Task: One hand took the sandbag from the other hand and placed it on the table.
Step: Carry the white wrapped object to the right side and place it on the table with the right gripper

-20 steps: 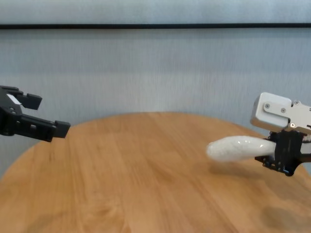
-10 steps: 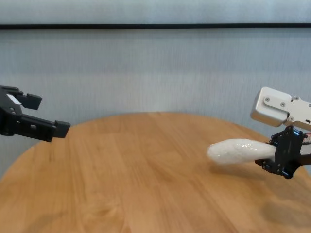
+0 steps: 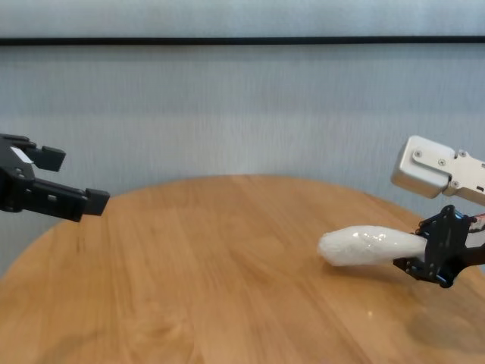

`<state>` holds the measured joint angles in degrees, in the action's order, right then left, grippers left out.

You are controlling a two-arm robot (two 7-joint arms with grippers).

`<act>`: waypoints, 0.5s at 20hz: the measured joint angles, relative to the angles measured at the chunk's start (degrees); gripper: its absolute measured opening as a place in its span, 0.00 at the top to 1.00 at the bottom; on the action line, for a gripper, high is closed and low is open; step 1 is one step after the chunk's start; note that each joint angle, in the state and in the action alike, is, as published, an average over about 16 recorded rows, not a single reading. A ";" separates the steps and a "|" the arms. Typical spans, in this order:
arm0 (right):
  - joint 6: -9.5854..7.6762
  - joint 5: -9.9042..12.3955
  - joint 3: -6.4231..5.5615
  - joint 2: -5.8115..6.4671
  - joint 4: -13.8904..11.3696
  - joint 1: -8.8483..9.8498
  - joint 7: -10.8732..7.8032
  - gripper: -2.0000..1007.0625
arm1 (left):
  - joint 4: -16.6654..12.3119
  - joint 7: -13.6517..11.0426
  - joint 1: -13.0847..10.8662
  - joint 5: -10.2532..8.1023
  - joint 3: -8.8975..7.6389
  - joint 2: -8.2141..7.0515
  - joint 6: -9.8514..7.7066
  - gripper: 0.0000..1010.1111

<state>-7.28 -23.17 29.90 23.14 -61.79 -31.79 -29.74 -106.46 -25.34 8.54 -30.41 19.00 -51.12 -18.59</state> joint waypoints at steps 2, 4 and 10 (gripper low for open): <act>-0.01 0.56 0.02 -0.04 0.26 -0.14 -0.25 0.67 | 0.00 0.00 0.00 0.00 0.00 0.00 0.00 0.01; 0.01 1.11 0.02 -0.07 0.50 -0.26 -0.42 0.67 | 0.00 0.00 0.00 0.00 0.00 0.00 0.00 0.01; 0.08 1.97 0.06 -0.09 0.86 -0.47 -0.30 0.67 | 0.00 0.00 0.00 0.00 0.00 0.00 0.00 0.01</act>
<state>-7.20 -21.21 29.97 23.05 -60.93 -32.25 -30.04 -106.46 -25.34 8.54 -30.41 19.00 -51.12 -18.59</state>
